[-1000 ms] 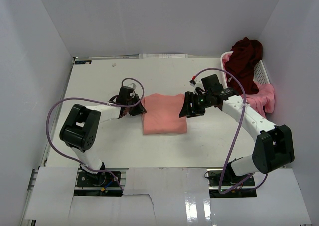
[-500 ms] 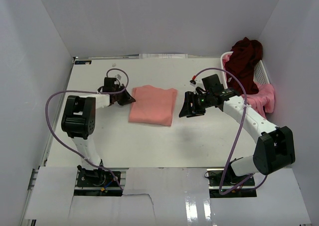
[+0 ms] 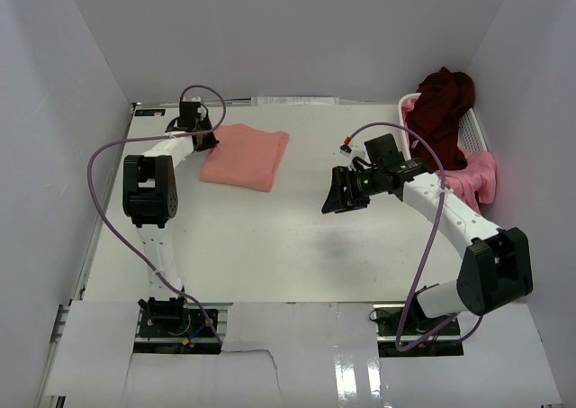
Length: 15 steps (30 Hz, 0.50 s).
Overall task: Fold and stack the t-shirts
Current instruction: Put the neatly folded tshirt into the corner of the board with the left arm
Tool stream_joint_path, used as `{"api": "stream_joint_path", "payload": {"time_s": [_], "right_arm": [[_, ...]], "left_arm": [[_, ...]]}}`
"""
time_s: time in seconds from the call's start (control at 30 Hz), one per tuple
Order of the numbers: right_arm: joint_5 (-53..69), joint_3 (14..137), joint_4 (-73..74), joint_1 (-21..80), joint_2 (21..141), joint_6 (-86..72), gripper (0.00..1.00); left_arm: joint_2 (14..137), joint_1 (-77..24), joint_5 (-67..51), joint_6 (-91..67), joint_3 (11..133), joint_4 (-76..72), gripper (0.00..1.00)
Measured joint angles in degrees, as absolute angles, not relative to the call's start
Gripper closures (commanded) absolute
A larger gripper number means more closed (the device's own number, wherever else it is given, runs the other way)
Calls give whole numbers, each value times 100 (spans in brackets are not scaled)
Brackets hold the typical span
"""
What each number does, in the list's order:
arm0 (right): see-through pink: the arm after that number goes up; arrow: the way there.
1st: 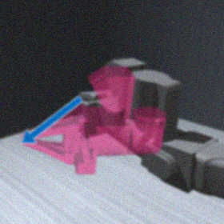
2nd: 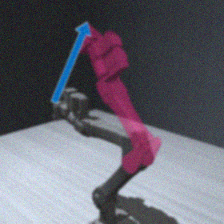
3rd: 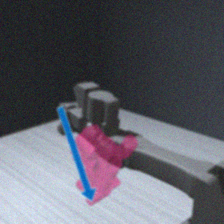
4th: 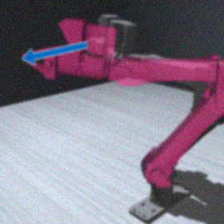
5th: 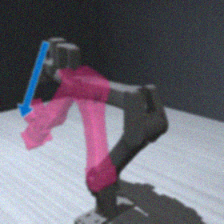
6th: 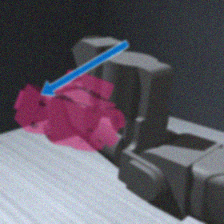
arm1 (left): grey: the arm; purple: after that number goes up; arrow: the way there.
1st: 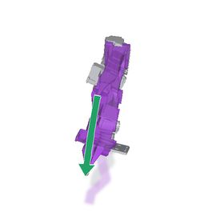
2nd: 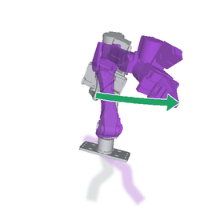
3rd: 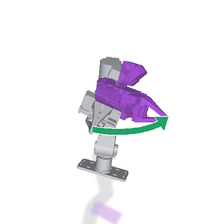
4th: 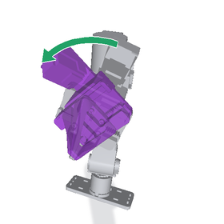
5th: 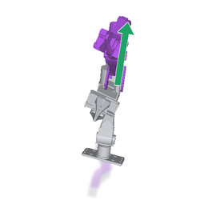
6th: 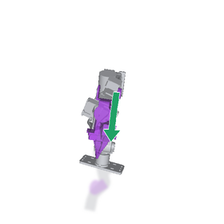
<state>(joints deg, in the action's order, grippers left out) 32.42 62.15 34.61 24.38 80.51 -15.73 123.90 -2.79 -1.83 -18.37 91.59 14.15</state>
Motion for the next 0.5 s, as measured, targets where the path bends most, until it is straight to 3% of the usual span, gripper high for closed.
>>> {"api": "stream_joint_path", "payload": {"time_s": [0.5], "right_arm": [[3446,6217,3691,2438,8552,-1308,41]], "left_arm": [[14149,707,504,-880,11351,910,100]]}}
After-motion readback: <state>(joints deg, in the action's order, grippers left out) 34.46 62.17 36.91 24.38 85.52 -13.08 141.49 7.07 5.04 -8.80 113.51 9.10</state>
